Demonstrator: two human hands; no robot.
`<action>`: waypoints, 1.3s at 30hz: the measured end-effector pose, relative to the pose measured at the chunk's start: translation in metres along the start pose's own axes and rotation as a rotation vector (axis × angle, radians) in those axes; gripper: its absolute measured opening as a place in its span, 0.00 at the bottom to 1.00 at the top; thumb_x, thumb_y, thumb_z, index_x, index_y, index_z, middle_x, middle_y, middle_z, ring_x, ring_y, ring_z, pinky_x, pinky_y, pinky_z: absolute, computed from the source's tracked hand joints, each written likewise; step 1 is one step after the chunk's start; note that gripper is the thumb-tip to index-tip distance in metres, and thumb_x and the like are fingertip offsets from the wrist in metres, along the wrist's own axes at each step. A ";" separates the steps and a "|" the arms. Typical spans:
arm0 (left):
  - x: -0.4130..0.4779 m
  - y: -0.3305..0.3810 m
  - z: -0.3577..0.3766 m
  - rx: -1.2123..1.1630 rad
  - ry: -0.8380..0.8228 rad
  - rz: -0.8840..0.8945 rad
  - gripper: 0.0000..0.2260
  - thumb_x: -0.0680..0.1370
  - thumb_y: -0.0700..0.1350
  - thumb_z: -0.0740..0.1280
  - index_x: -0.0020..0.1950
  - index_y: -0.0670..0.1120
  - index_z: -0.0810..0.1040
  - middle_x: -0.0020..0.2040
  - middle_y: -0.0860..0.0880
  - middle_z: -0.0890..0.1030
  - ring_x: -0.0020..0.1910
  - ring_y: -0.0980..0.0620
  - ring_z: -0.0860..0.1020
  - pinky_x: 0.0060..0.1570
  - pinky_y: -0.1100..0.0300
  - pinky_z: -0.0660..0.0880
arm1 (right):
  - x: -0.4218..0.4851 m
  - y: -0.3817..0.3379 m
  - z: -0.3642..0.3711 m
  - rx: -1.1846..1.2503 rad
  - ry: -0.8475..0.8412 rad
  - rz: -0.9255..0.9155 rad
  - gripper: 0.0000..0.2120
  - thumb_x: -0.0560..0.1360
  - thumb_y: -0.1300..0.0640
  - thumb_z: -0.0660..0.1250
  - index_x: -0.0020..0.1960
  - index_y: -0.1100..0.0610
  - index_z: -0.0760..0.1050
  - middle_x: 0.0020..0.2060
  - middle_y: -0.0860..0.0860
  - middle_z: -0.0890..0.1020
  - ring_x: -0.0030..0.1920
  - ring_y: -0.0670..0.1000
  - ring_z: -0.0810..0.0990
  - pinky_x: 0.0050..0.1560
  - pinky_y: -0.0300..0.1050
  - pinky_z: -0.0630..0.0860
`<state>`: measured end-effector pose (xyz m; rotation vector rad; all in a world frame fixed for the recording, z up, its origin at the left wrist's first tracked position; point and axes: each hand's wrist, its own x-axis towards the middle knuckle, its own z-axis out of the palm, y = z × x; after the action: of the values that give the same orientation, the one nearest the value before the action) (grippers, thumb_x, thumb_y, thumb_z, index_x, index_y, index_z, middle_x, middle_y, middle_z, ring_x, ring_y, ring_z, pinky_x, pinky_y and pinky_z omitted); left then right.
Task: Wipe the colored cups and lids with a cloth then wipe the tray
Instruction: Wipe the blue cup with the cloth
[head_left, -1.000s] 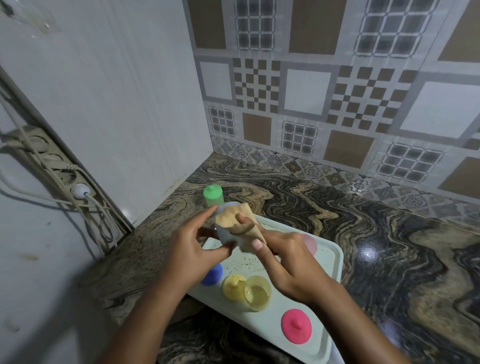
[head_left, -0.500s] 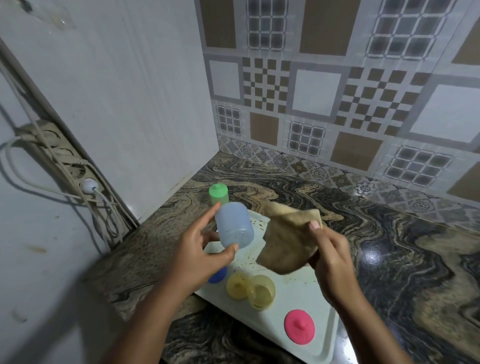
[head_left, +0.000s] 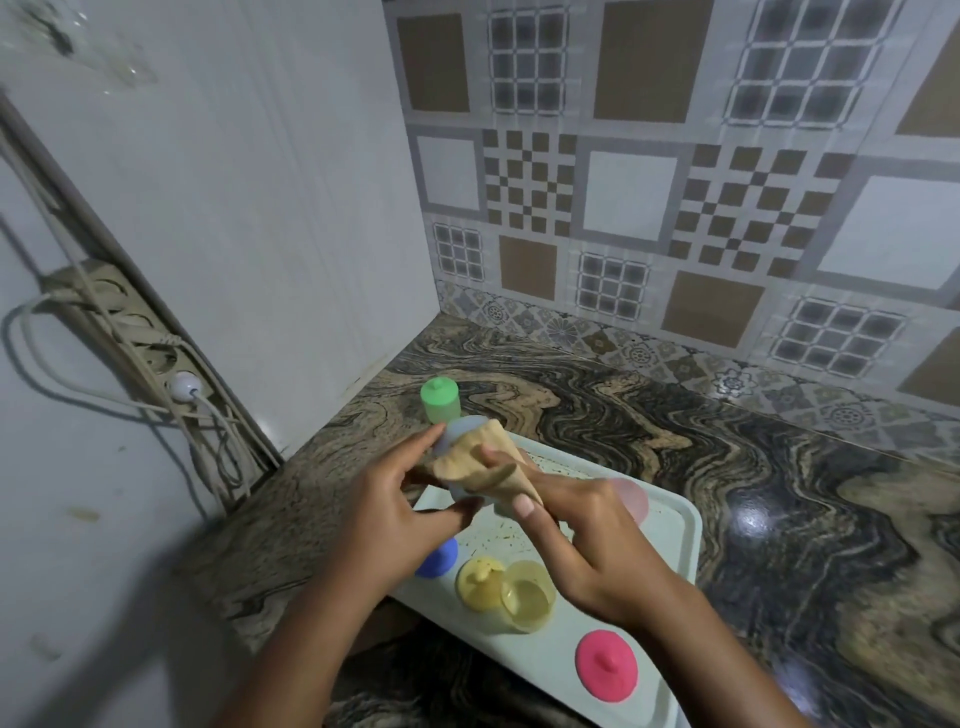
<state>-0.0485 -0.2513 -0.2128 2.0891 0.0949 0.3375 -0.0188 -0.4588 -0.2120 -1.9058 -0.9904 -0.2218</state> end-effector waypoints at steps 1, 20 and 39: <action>-0.001 -0.001 -0.001 -0.009 -0.005 -0.005 0.37 0.62 0.43 0.83 0.70 0.53 0.76 0.59 0.54 0.83 0.55 0.61 0.82 0.57 0.55 0.80 | -0.006 0.003 0.001 -0.001 -0.002 0.016 0.14 0.85 0.53 0.57 0.62 0.42 0.78 0.53 0.28 0.81 0.37 0.52 0.82 0.41 0.46 0.77; -0.011 0.006 0.008 -0.095 -0.120 0.050 0.38 0.67 0.41 0.81 0.70 0.66 0.71 0.64 0.64 0.77 0.57 0.60 0.81 0.43 0.56 0.84 | 0.017 0.001 -0.006 0.528 0.273 0.413 0.21 0.82 0.48 0.61 0.34 0.59 0.70 0.27 0.46 0.69 0.30 0.46 0.67 0.29 0.46 0.63; -0.001 -0.007 -0.014 -0.138 0.048 0.039 0.38 0.67 0.42 0.82 0.71 0.63 0.72 0.67 0.56 0.77 0.51 0.50 0.84 0.46 0.46 0.83 | -0.047 0.023 0.010 0.281 0.040 0.377 0.30 0.82 0.35 0.57 0.38 0.57 0.82 0.33 0.48 0.84 0.33 0.50 0.80 0.40 0.46 0.78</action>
<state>-0.0530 -0.2361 -0.2123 1.9491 0.0581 0.4067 -0.0359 -0.4816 -0.2576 -1.7789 -0.5847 0.0951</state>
